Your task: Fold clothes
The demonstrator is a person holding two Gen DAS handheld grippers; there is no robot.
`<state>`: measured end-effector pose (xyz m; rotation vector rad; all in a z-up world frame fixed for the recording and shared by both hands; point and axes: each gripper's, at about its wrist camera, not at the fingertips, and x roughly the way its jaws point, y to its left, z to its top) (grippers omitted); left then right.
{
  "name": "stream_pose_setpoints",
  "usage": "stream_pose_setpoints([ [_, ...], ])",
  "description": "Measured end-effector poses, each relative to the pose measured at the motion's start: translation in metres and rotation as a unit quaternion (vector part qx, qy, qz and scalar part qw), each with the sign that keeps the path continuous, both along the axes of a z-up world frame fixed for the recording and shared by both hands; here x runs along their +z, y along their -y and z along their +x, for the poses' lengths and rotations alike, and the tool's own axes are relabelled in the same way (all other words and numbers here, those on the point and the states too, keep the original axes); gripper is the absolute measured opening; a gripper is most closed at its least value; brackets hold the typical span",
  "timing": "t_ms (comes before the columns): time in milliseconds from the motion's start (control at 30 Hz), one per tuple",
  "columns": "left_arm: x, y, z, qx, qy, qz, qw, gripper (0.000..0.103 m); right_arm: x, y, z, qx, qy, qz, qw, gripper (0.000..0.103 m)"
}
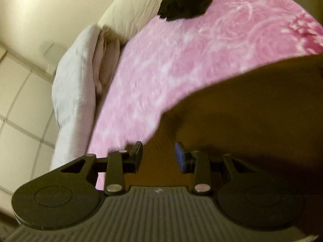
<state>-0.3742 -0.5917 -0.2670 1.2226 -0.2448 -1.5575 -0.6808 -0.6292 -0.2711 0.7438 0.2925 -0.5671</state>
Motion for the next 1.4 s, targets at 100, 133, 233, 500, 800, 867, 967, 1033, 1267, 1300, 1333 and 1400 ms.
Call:
stream_pose_setpoints([
  [100,-0.001,-0.029,0.012,0.033,-0.037,0.01,0.9987,0.032,-0.003,0.007,-0.006,-0.002,0.01,0.02,1.0,0.007],
  [133,0.0,-0.039,0.015,0.041,-0.05,0.012,0.9978,0.032,-0.003,0.008,-0.007,-0.003,0.011,0.027,1.0,0.007],
  [233,0.003,-0.074,0.014,0.054,-0.086,0.009,0.9948,0.032,0.005,0.012,-0.019,-0.017,0.023,0.04,0.999,0.007],
  [500,0.004,-0.132,-0.003,0.05,-0.14,0.018,0.9887,0.033,0.001,0.006,-0.042,-0.058,0.001,0.055,0.997,0.007],
  [800,0.007,-0.159,-0.031,0.006,-0.19,0.024,0.9814,0.042,0.031,-0.026,-0.057,-0.099,-0.025,-0.007,0.995,0.018],
  [867,0.006,-0.165,-0.038,-0.005,-0.197,0.028,0.9799,0.042,0.034,-0.034,-0.055,-0.091,-0.025,-0.017,0.995,0.02],
  [967,-0.014,-0.164,-0.048,-0.014,-0.164,0.063,0.9843,0.041,0.032,-0.039,-0.048,-0.078,-0.024,-0.014,0.997,0.026],
  [1033,-0.022,-0.169,-0.048,-0.022,-0.149,0.071,0.9861,0.041,0.03,-0.04,-0.043,-0.074,-0.04,-0.009,0.996,0.031],
  [1267,-0.011,-0.187,-0.036,-0.017,-0.166,0.054,0.9845,0.042,0.041,-0.043,-0.027,-0.011,-0.128,-0.112,0.985,0.046],
  [1300,-0.009,-0.189,-0.035,-0.017,-0.168,0.05,0.9843,0.042,0.041,-0.043,-0.024,0.001,-0.143,-0.134,0.981,0.047],
  [1333,-0.007,-0.191,-0.033,-0.017,-0.171,0.046,0.9841,0.042,0.042,-0.041,-0.023,0.007,-0.148,-0.143,0.979,0.047],
  [1400,-0.004,-0.196,-0.03,-0.016,-0.175,0.037,0.9836,0.042,0.04,-0.034,-0.022,0.006,-0.142,-0.138,0.98,0.047],
])
